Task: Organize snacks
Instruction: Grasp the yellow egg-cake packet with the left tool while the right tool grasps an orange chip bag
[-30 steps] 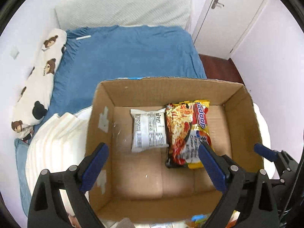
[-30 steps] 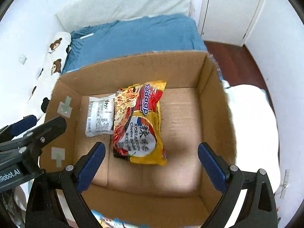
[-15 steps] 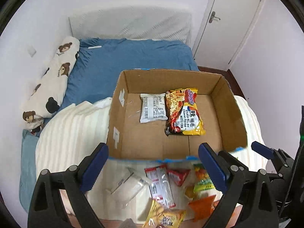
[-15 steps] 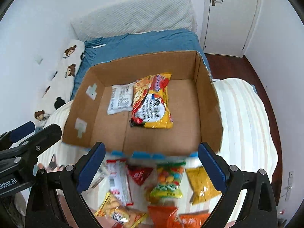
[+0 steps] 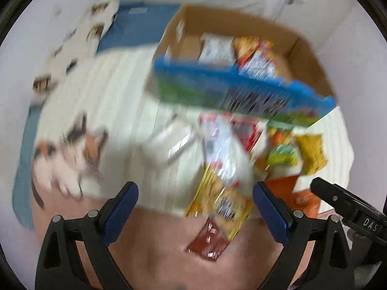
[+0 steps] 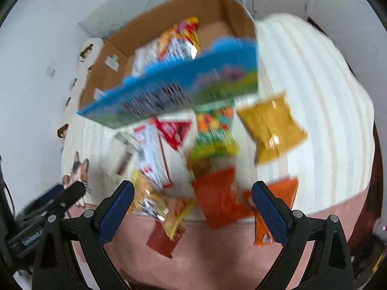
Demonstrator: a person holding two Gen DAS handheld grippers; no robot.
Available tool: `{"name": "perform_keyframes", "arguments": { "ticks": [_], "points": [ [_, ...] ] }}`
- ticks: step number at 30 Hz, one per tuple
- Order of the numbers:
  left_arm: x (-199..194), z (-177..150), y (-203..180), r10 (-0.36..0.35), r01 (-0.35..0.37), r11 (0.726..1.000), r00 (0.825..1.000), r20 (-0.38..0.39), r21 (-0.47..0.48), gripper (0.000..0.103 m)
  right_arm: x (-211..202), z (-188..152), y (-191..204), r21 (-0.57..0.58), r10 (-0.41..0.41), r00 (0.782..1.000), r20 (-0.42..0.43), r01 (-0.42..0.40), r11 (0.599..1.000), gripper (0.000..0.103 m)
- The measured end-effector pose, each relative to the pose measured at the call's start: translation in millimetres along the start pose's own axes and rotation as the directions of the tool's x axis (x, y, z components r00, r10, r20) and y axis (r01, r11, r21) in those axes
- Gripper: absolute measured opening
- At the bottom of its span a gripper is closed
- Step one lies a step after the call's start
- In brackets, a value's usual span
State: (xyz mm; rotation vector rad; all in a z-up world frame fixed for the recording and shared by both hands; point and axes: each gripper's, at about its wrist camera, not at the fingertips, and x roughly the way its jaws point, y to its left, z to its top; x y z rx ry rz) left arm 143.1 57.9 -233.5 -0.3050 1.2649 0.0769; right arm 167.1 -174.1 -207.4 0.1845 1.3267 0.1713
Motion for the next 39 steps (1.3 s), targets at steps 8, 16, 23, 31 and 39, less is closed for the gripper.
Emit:
{"name": "perform_keyframes", "arguments": {
  "ticks": [8, 16, 23, 31, 39],
  "points": [
    [59.3, -31.3, 18.6, -0.155, 0.115, 0.96, 0.977, -0.143, -0.255, 0.096, 68.5, -26.5, -4.9, -0.082, -0.116, 0.99, -0.074, 0.11, 0.991, 0.06],
    [118.6, -23.5, -3.0, -0.269, 0.138, 0.895, 0.926, -0.265, -0.424, 0.096, 100.2, -41.4, -20.7, -0.038, -0.109, 0.987, -0.122, 0.105, 0.994, 0.057],
    [137.3, -16.7, -25.9, -0.159, 0.054, 0.942, 0.941, -0.298, -0.331, 0.072, 94.0, -47.6, -38.5, -0.033, -0.105, 0.985, -0.135, 0.102, 0.994, 0.055],
    [122.2, -18.3, -36.9, 0.065, -0.03, 0.991, 0.957, -0.281, 0.128, 0.071, 89.5, -56.7, -51.9, -0.026, -0.064, 0.982, -0.179, 0.06, 0.998, 0.055],
    [139.0, -2.5, -27.4, 0.101, -0.056, 0.986, 0.949, -0.298, 0.156, 0.074, 108.2, -61.7, -54.8, 0.05, 0.023, 0.973, -0.229, -0.012, 0.999, 0.07]
  ]
}}
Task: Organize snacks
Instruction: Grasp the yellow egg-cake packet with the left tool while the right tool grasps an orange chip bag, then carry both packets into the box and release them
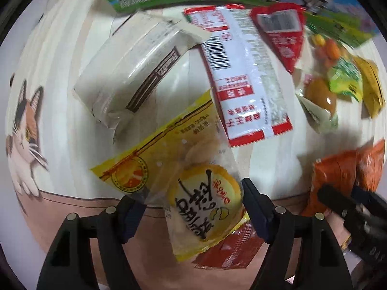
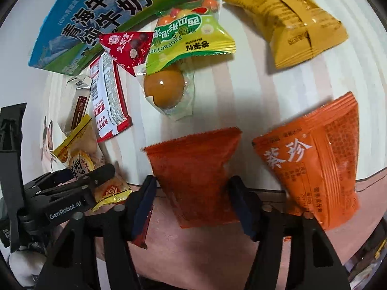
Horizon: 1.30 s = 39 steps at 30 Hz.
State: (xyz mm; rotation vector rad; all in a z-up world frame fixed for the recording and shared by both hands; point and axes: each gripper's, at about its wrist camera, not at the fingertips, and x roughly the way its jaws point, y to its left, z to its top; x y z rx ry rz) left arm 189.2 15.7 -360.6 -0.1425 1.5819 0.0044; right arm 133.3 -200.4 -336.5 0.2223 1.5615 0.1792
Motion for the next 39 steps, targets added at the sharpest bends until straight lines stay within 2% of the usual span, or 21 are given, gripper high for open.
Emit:
{"name": "perform_keyframes", "arguments": {
  "ticks": [2, 8, 9, 13, 15, 21, 24, 28, 30, 34, 36, 39],
  "points": [
    [5.5, 4.1, 9.5, -0.015, 0.015, 0.999, 1.0, 0.003, -0.048, 0.075, 2.3, 2.0, 2.9, -0.022, -0.011, 1.0, -0.014, 0.011, 1.0, 0.074],
    [11.8, 2.8, 18.6, -0.009, 0.013, 0.997, 0.999, 0.044, -0.081, 0.075, 10.0, 1.9, 16.0, -0.086, -0.111, 0.994, 0.006, 0.111, 0.99, 0.074],
    [12.5, -9.5, 21.5, -0.008, 0.013, 0.997, 0.998, 0.055, -0.082, 0.074, 10.0, 0.3, 19.3, -0.094, -0.123, 0.992, 0.017, 0.124, 0.988, 0.072],
    [4.5, -32.7, 25.0, 0.006, 0.001, 0.996, 0.996, 0.09, -0.084, 0.059, 8.7, -8.1, 22.2, -0.115, -0.148, 0.987, 0.056, 0.154, 0.981, 0.064],
    [-1.3, -41.8, 24.9, 0.019, -0.012, 0.997, 0.995, 0.098, -0.077, 0.057, 6.6, -10.6, 22.4, -0.117, -0.151, 0.986, 0.072, 0.159, 0.98, 0.058],
    [-29.2, -62.7, 16.1, 0.04, -0.036, 0.999, 0.988, 0.15, -0.032, 0.054, -7.3, -23.0, 22.9, -0.068, -0.054, 0.996, 0.075, 0.059, 0.996, 0.052],
    [-43.7, -67.3, 8.0, 0.028, -0.025, 1.0, 0.982, 0.186, -0.014, 0.054, -22.5, -14.5, 27.9, -0.039, 0.011, 0.997, 0.078, -0.008, 0.999, 0.052],
    [-78.2, -69.1, 5.0, -0.031, 0.036, 0.999, 0.966, 0.256, -0.014, 0.054, -59.8, -7.3, 32.7, -0.028, 0.114, 0.987, 0.117, -0.112, 0.993, 0.052],
    [-106.4, -67.7, 4.3, -0.07, 0.077, 0.997, 0.95, 0.304, -0.013, 0.054, -76.9, -4.3, 38.7, -0.02, 0.155, 0.978, 0.141, -0.153, 0.988, 0.052],
    [-158.2, -49.9, 3.2, -0.121, 0.122, 0.992, 0.917, 0.381, 0.02, 0.054, -121.6, 21.8, 56.3, -0.034, 0.232, 0.951, 0.204, -0.23, 0.973, 0.052],
    [-185.6, -29.8, 3.3, -0.133, 0.128, 0.991, 0.902, 0.411, 0.039, 0.054, -142.0, 33.1, 67.0, -0.053, 0.247, 0.94, 0.234, -0.241, 0.969, 0.052],
    [-207.7, 3.8, 4.5, -0.132, 0.121, 0.991, 0.89, 0.436, 0.052, 0.054, -166.8, 62.0, 91.3, -0.089, 0.244, 0.928, 0.283, -0.228, 0.97, 0.052]
  ]
}}
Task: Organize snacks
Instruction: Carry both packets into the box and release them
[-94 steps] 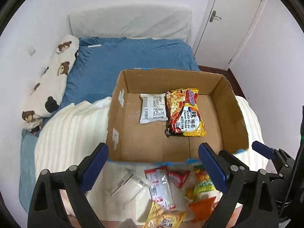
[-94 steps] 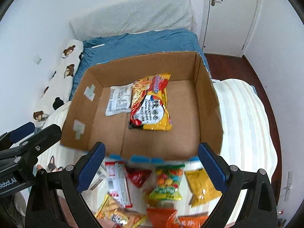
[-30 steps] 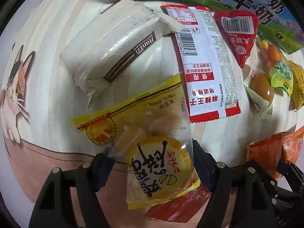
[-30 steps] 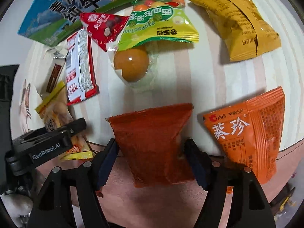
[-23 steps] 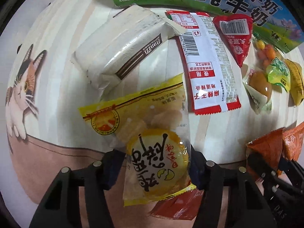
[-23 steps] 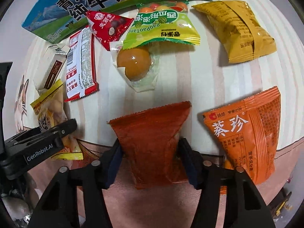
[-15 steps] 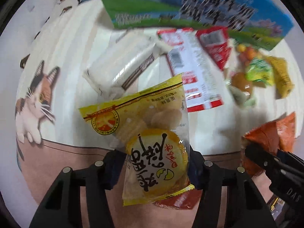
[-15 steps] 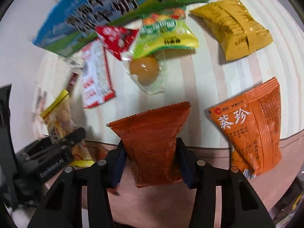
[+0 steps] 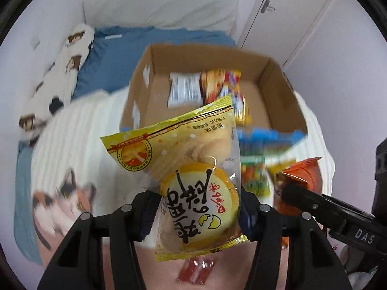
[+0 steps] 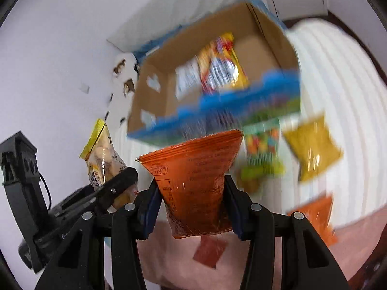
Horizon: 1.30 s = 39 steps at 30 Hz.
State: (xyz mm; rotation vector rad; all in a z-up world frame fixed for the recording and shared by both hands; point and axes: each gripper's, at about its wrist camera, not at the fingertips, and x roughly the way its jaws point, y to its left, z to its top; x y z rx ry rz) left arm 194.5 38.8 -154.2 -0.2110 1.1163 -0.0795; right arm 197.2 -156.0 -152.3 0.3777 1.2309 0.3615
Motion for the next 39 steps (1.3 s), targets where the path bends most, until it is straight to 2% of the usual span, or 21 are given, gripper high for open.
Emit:
{"name": "perform_keyframes", "arguments": {
  "ticks": [4, 7, 9, 13, 17, 24, 29, 32, 34, 35, 36, 37, 38, 39],
  "points": [
    [0.9, 65.0, 3.9, 0.029, -0.029, 0.999, 0.999, 0.031, 0.021, 0.054, -8.1, 47.6, 22.3, -0.048, -0.025, 0.999, 0.044, 0.027, 0.998, 0.052],
    [8.9, 96.9, 8.4, 0.037, -0.037, 0.999, 0.999, 0.02, 0.023, 0.054, -1.6, 83.2, 35.1, -0.058, -0.04, 0.998, 0.055, 0.043, 0.997, 0.052],
    [21.1, 113.6, 9.9, 0.029, -0.029, 0.999, 1.0, -0.004, 0.024, 0.054, 2.8, 103.3, 36.6, -0.056, -0.049, 0.997, 0.059, 0.052, 0.997, 0.052],
    [63.6, 140.9, 15.6, 0.021, -0.019, 0.999, 0.995, -0.102, 0.029, 0.054, 30.0, 136.3, 37.2, -0.037, -0.07, 0.997, 0.033, 0.072, 0.997, 0.052],
    [101.0, 153.8, 22.4, 0.003, 0.002, 1.0, 0.981, -0.193, 0.029, 0.054, 65.1, 155.0, 31.6, -0.034, -0.112, 0.994, -0.015, 0.111, 0.993, 0.052],
    [158.4, 151.1, 30.8, -0.023, 0.025, 1.0, 0.939, -0.344, 0.002, 0.054, 125.1, 156.5, 10.9, -0.05, -0.177, 0.978, -0.113, 0.172, 0.984, 0.052],
    [182.4, 143.3, 27.9, -0.009, 0.021, 0.999, 0.918, -0.397, 0.025, 0.053, 152.0, 156.3, -3.5, -0.031, -0.174, 0.97, -0.167, 0.172, 0.985, 0.052],
    [191.7, 139.6, 30.2, 0.019, -0.01, 1.0, 0.909, -0.416, 0.025, 0.054, 163.7, 156.9, -6.4, -0.055, -0.187, 0.961, -0.203, 0.179, 0.982, 0.052],
    [197.1, 137.0, 33.5, 0.011, -0.012, 1.0, 0.896, -0.444, 0.0, 0.054, 175.1, 156.6, -10.1, -0.066, -0.194, 0.946, -0.259, 0.183, 0.981, 0.055],
    [199.7, 135.8, 36.7, 0.007, -0.015, 1.0, 0.892, -0.451, -0.014, 0.055, 178.1, 156.7, -11.4, -0.068, -0.207, 0.938, -0.278, 0.196, 0.978, 0.063],
    [200.8, 135.7, 39.0, 0.013, -0.023, 1.0, 0.892, -0.452, -0.016, 0.061, 179.6, 157.2, -11.8, -0.083, -0.231, 0.93, -0.286, 0.216, 0.973, 0.077],
    [201.0, 135.9, 41.9, 0.017, -0.03, 0.999, 0.893, -0.451, -0.023, 0.064, 179.8, 158.8, -12.8, -0.103, -0.263, 0.923, -0.283, 0.243, 0.965, 0.084],
    [199.7, 136.1, 44.0, -0.013, -0.008, 0.999, 0.895, -0.446, -0.044, 0.066, 178.3, 159.8, -13.6, -0.106, -0.263, 0.924, -0.277, 0.243, 0.964, 0.091],
    [197.9, 135.6, 46.1, -0.017, -0.005, 0.999, 0.896, -0.444, -0.048, 0.074, 176.6, 161.0, -14.9, -0.099, -0.257, 0.926, -0.276, 0.239, 0.966, 0.093]
  ]
}}
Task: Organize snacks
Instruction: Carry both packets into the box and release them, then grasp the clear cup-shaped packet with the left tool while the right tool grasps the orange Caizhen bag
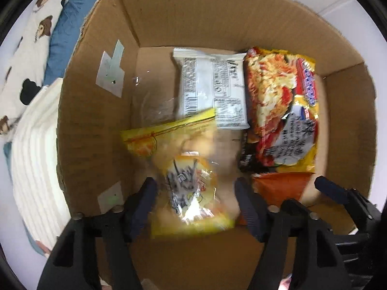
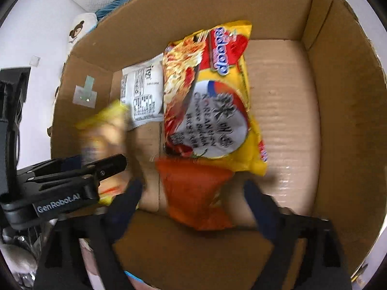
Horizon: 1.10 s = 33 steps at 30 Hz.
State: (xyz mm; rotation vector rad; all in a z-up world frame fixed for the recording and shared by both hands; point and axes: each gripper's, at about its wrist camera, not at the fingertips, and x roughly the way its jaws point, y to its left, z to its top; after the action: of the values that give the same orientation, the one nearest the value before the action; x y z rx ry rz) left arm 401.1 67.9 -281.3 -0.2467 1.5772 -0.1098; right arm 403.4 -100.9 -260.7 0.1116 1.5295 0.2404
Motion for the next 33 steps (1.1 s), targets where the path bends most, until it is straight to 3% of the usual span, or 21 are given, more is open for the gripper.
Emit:
{"name": "perform_keyframes", "arguments": {
  "ticks": [2, 4, 11, 15, 18, 21, 25, 29, 33],
  "points": [
    [-5.7, -1.1, -1.1, 0.008, -0.009, 1.0, 1.0, 0.02, 0.008, 0.078, -4.5, 1.0, -1.1, 0.0, 0.01, 1.0, -0.002, -0.01, 1.0, 0.093],
    [-11.7, -2.1, -1.0, 0.026, -0.026, 1.0, 0.999, 0.038, 0.009, 0.091, -10.2, 1.4, -2.3, -0.005, 0.01, 1.0, 0.004, -0.01, 1.0, 0.094],
    [-43.4, -5.5, -10.1, -0.003, 0.003, 1.0, 0.996, 0.09, 0.011, 0.091, -36.4, -5.6, 0.2, -0.029, -0.01, 0.999, 0.036, 0.011, 1.0, 0.096],
    [-76.9, -22.2, -12.3, 0.0, -0.004, 1.0, 0.983, 0.186, 0.024, 0.091, -54.7, -14.2, 6.5, -0.044, -0.028, 0.995, 0.091, 0.032, 0.999, 0.096],
    [-104.5, -35.9, -15.0, 0.004, -0.009, 1.0, 0.962, 0.273, 0.019, 0.091, -77.8, -27.3, 10.0, -0.053, -0.035, 0.987, 0.157, 0.044, 0.998, 0.096],
    [-133.8, -61.2, -17.9, 0.004, -0.01, 1.0, 0.93, 0.368, 0.014, 0.091, -102.2, -44.7, 12.9, -0.06, -0.04, 0.973, 0.226, 0.055, 0.997, 0.096],
    [-151.9, -95.4, -17.5, 0.003, -0.016, 1.0, 0.897, 0.443, 0.027, 0.091, -133.0, -74.9, 17.0, -0.069, -0.04, 0.951, 0.308, 0.064, 0.996, 0.096],
    [-153.1, -136.1, -13.5, 0.051, -0.077, 0.997, 0.868, 0.494, 0.032, 0.091, -154.1, -112.5, 12.5, -0.069, -0.019, 0.937, 0.348, 0.046, 0.997, 0.096],
    [-137.5, -172.0, -6.1, 0.098, -0.127, 0.992, 0.862, 0.497, 0.026, 0.091, -155.3, -155.6, -6.0, -0.046, -0.062, 0.935, 0.35, 0.083, 0.995, 0.096]
  ]
}}
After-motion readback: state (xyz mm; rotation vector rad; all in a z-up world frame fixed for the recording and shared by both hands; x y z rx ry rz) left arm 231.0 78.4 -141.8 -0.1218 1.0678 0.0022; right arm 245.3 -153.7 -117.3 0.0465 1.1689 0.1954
